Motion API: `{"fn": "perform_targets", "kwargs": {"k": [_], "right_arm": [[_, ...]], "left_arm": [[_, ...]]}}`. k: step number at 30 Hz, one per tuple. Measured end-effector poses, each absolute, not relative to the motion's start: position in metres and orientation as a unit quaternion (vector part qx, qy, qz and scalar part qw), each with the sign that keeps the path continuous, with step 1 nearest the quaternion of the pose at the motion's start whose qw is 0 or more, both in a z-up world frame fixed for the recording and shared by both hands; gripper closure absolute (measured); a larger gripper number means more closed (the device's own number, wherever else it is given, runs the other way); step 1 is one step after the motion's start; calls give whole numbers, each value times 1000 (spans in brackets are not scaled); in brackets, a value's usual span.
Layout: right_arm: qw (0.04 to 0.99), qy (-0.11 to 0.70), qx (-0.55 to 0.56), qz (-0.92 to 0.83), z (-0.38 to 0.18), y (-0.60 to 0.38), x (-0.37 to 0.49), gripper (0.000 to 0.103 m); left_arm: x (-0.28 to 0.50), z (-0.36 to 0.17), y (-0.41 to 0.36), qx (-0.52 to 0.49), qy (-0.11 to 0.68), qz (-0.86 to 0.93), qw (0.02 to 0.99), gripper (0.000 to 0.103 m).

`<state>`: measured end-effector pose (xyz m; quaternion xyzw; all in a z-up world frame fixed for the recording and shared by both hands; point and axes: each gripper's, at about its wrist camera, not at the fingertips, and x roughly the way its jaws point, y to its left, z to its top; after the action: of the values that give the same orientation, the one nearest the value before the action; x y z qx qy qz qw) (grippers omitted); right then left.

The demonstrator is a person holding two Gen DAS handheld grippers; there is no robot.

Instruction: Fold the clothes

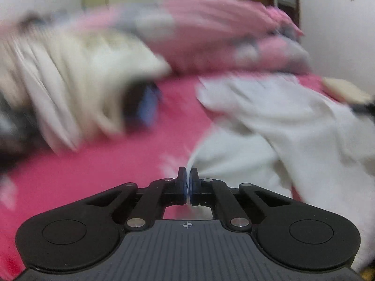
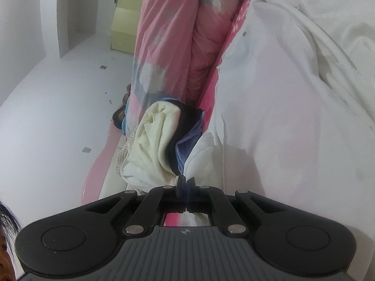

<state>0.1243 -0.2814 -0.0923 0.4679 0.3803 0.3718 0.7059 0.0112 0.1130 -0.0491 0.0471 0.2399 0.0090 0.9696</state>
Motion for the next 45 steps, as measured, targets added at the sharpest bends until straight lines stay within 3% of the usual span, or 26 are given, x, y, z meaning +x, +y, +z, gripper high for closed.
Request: {"fn": "perform_targets", "kwargs": {"k": [9, 13, 16, 19, 21, 28, 29, 31, 32, 33, 40, 45], "right_arm": [[699, 394, 430, 414, -78, -244, 126, 103], [692, 411, 405, 434, -74, -219, 127, 103], [685, 428, 389, 442, -77, -200, 129, 103], [675, 451, 379, 444, -83, -182, 133, 103], [667, 460, 369, 455, -85, -166, 133, 103], [652, 490, 304, 492, -90, -101, 127, 101], [656, 497, 288, 490, -92, -92, 125, 99], [671, 515, 246, 474, -96, -77, 122, 84], [682, 519, 226, 463, -95, -72, 119, 69], [695, 515, 210, 457, -92, -72, 115, 60], [782, 401, 215, 426, -38, -159, 70, 51], [861, 336, 283, 256, -29, -296, 36, 50]], "left_arm": [[88, 34, 219, 140, 142, 197, 960, 103], [127, 31, 251, 168, 155, 247, 942, 102], [142, 14, 275, 125, 208, 235, 941, 98], [127, 6, 289, 57, 231, 203, 950, 69], [108, 7, 295, 24, 231, 200, 952, 40], [25, 24, 305, 3, 202, 237, 950, 6], [14, 27, 304, 7, 195, 245, 950, 5], [-1, 34, 295, 1, 184, 241, 953, 4], [-7, 37, 291, -2, 179, 237, 955, 4], [-11, 39, 285, -10, 177, 223, 959, 4], [-4, 44, 194, -39, 178, 64, 981, 4], [11, 22, 99, -29, 218, -80, 972, 4]]}}
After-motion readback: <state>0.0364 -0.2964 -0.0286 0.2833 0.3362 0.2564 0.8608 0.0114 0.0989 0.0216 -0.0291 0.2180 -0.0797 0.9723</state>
